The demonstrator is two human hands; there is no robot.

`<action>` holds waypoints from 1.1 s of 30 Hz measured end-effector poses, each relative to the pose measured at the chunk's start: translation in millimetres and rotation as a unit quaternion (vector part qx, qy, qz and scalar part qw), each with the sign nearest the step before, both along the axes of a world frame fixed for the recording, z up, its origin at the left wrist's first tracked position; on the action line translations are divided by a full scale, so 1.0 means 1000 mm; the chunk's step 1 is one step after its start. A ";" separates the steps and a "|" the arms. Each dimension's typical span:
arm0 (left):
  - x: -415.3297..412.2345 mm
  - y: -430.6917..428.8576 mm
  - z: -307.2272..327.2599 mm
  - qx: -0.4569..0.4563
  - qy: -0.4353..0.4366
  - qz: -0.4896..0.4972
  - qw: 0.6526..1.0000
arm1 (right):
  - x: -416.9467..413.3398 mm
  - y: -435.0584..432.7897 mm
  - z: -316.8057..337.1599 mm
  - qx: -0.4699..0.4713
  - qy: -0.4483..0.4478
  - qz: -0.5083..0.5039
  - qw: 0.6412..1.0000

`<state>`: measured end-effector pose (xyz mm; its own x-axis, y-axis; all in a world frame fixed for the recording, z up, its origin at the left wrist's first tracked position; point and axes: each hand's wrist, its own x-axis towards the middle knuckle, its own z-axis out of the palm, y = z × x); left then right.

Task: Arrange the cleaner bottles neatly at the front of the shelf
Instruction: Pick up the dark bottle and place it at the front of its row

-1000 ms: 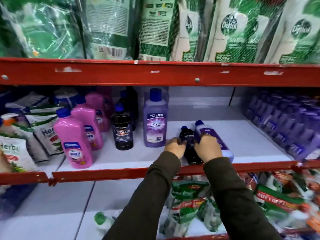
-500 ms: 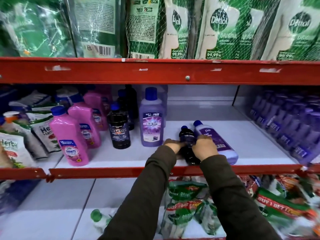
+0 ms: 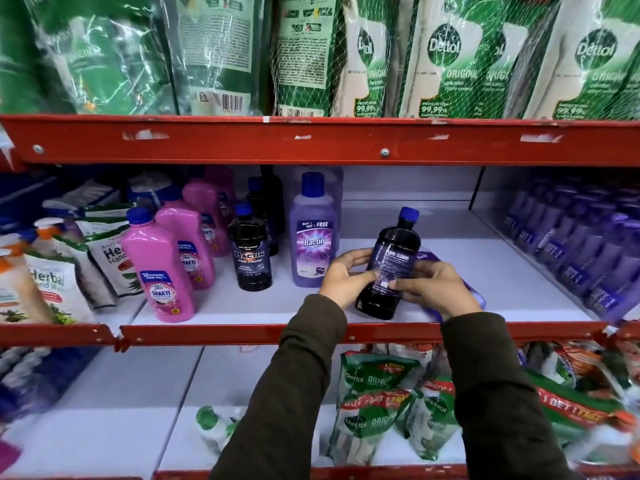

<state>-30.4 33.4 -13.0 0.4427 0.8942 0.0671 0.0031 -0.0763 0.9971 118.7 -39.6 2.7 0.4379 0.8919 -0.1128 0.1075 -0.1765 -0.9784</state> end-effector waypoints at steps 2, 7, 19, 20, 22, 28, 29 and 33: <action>-0.008 -0.003 0.003 0.031 0.003 -0.006 0.999 | -0.003 -0.003 0.005 0.030 -0.007 0.004 1.000; -0.078 -0.003 0.013 0.053 -0.004 0.024 0.998 | -0.060 0.012 0.002 0.077 -0.080 0.019 0.994; -0.192 0.015 -0.003 0.078 -0.016 0.147 0.986 | -0.196 0.051 -0.017 0.161 -0.125 0.053 0.978; -0.197 0.018 -0.005 0.072 -0.015 0.150 0.986 | -0.203 0.055 -0.019 0.163 -0.132 0.055 0.976; -0.202 0.020 -0.011 0.062 -0.015 0.152 0.986 | -0.209 0.060 -0.027 0.164 -0.144 0.054 0.974; -0.214 0.028 -0.030 0.053 -0.017 0.178 0.982 | -0.222 0.065 -0.041 0.159 -0.147 0.053 0.975; -0.215 0.028 -0.031 0.046 -0.028 0.180 0.982 | -0.223 0.064 -0.042 0.165 -0.138 0.050 0.975; -0.217 0.028 -0.032 0.029 -0.061 0.189 0.980 | -0.225 0.064 -0.048 0.176 -0.105 0.030 0.978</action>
<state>-247.1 60.9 -44.9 0.0663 0.9858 0.1542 -0.0777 -0.1489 0.9858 -105.9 24.9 -45.3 0.3646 0.8838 0.2931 0.3128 0.1802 -0.9326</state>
